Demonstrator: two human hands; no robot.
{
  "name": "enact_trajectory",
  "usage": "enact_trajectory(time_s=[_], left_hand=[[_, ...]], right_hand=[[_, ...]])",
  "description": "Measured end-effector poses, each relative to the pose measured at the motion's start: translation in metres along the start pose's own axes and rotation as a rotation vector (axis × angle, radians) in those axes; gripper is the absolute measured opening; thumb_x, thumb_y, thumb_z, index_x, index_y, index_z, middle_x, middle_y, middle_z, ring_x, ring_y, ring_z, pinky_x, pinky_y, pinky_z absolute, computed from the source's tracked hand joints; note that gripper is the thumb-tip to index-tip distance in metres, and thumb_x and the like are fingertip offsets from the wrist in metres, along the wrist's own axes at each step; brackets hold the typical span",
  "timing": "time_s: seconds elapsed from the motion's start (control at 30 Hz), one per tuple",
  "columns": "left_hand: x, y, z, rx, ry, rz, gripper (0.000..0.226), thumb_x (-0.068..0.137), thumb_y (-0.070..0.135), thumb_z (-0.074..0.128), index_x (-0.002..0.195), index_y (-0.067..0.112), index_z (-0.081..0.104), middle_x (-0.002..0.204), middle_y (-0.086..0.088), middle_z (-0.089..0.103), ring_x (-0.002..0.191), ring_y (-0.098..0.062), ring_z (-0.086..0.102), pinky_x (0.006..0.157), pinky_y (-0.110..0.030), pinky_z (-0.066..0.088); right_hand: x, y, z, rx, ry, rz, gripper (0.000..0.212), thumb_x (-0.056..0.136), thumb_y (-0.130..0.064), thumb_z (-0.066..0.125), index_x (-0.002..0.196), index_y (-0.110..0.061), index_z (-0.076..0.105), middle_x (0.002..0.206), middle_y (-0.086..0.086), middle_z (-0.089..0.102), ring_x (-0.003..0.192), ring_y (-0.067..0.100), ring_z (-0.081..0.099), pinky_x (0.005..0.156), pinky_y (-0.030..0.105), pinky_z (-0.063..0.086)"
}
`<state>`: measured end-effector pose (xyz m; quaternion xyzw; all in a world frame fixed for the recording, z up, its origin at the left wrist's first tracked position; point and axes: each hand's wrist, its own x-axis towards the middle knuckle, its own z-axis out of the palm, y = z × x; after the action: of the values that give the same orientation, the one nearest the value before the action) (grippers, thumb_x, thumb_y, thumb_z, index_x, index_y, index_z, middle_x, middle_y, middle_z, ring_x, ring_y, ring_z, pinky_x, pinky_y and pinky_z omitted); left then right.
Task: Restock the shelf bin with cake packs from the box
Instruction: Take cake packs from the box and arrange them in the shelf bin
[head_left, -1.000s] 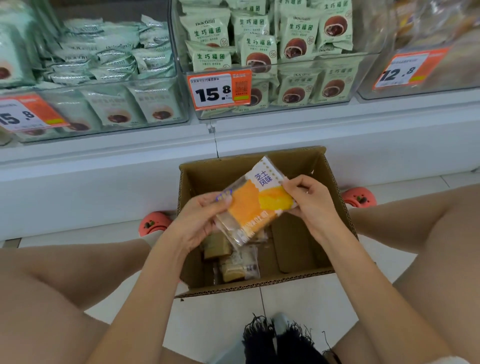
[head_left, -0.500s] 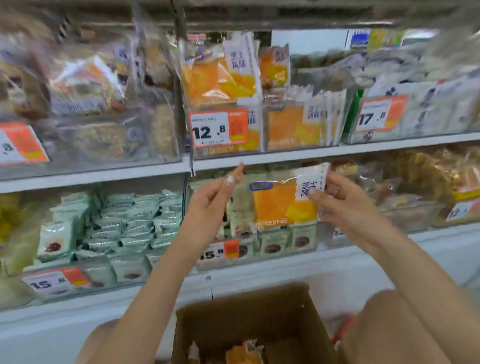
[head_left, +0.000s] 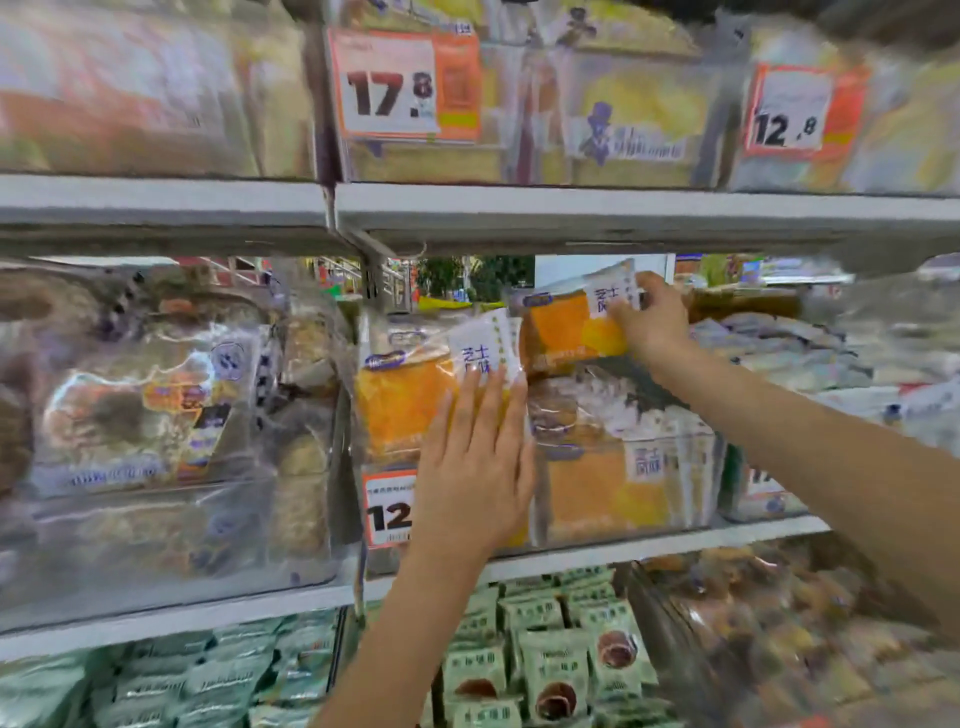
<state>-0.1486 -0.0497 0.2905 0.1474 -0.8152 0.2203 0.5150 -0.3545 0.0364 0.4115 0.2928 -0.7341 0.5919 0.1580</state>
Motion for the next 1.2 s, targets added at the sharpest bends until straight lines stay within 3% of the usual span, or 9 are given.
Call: enact_trajectory(time_s=[0.1,0.2,0.33,0.63,0.8,0.87,0.97,1.1,1.2], left_hand=[[0.000,0.000,0.003,0.008,0.044,-0.004,0.049,0.098,0.034,0.036,0.139,0.009,0.048,0.143,-0.012,0.047,0.137,-0.030,0.037,0.109,-0.046,0.033],[0.000,-0.001,0.007,0.014,0.057,0.005,0.049,0.099,0.034,0.032,0.139,0.010,0.048,0.142,-0.012,0.048,0.137,-0.030,0.037,0.109,-0.046,0.032],[-0.001,-0.002,0.007,0.016,0.059,0.016,0.050,0.101,0.032,0.026,0.139,0.009,0.048,0.142,-0.013,0.047,0.136,-0.031,0.038,0.110,-0.046,0.031],[0.002,-0.001,0.002,-0.020,-0.035,0.008,0.051,0.102,0.033,0.022,0.138,0.009,0.049,0.141,-0.014,0.049,0.135,-0.031,0.040,0.110,-0.045,0.030],[-0.002,-0.002,-0.016,-0.099,-0.110,0.062,0.055,0.103,0.033,0.014,0.142,0.006,0.042,0.146,-0.014,0.042,0.140,-0.029,0.032,0.116,-0.045,0.018],[-0.031,0.007,-0.029,-0.202,-0.085,0.091,0.052,0.102,0.030,0.018,0.143,0.005,0.039,0.149,-0.013,0.037,0.142,-0.028,0.026,0.118,-0.046,0.012],[-0.109,0.029,-0.046,-0.367,-0.089,0.188,0.048,0.096,0.020,0.036,0.139,0.003,0.045,0.147,-0.014,0.041,0.139,-0.027,0.031,0.117,-0.045,0.018],[-0.244,0.057,-0.053,-0.500,-0.412,0.218,0.038,0.084,0.017,0.046,0.114,0.005,0.065,0.126,-0.012,0.062,0.121,-0.025,0.055,0.105,-0.040,0.042],[-0.328,0.071,-0.063,-0.572,-0.845,0.019,0.036,0.073,0.022,0.048,0.098,0.015,0.074,0.107,-0.003,0.071,0.100,-0.019,0.068,0.087,-0.031,0.052]], right_hand=[[0.023,0.012,0.026,-0.012,-0.158,0.064,0.037,0.090,-0.018,0.062,0.123,-0.003,0.054,0.122,0.016,0.060,0.112,0.033,0.057,0.095,0.046,0.048],[0.028,0.023,0.049,-0.046,-0.203,0.093,0.035,0.091,-0.014,0.061,0.122,0.001,0.055,0.122,0.019,0.061,0.111,0.035,0.059,0.093,0.044,0.049],[0.023,0.020,0.056,-0.326,-0.195,0.116,0.054,0.093,-0.030,0.057,0.135,-0.001,0.040,0.136,0.020,0.049,0.123,0.036,0.049,0.099,0.043,0.044],[0.006,0.003,0.035,-0.535,-0.249,0.167,0.079,0.095,-0.047,0.046,0.147,0.002,0.012,0.148,0.024,0.031,0.130,0.039,0.042,0.103,0.045,0.038],[-0.068,-0.021,0.000,-0.280,-0.116,-0.120,0.055,0.093,-0.037,0.055,0.133,-0.004,0.038,0.130,0.017,0.050,0.117,0.032,0.052,0.098,0.047,0.044],[-0.124,-0.023,-0.017,-0.130,-0.067,-0.313,0.038,0.094,-0.029,0.055,0.125,-0.008,0.045,0.120,0.009,0.055,0.110,0.022,0.054,0.095,0.039,0.046],[-0.223,-0.008,-0.036,-0.016,-0.061,-0.435,0.018,0.097,-0.018,0.050,0.114,-0.015,0.048,0.107,-0.002,0.052,0.099,0.008,0.052,0.087,0.018,0.043],[-0.345,0.064,-0.029,-0.052,-0.275,-0.293,0.016,0.094,-0.014,0.049,0.107,-0.023,0.047,0.094,-0.011,0.051,0.088,-0.005,0.049,0.079,0.006,0.037],[-0.427,0.134,-0.012,-0.119,-0.513,0.014,0.023,0.092,-0.011,0.052,0.104,-0.029,0.045,0.098,-0.011,0.053,0.094,-0.004,0.051,0.083,0.011,0.041]])
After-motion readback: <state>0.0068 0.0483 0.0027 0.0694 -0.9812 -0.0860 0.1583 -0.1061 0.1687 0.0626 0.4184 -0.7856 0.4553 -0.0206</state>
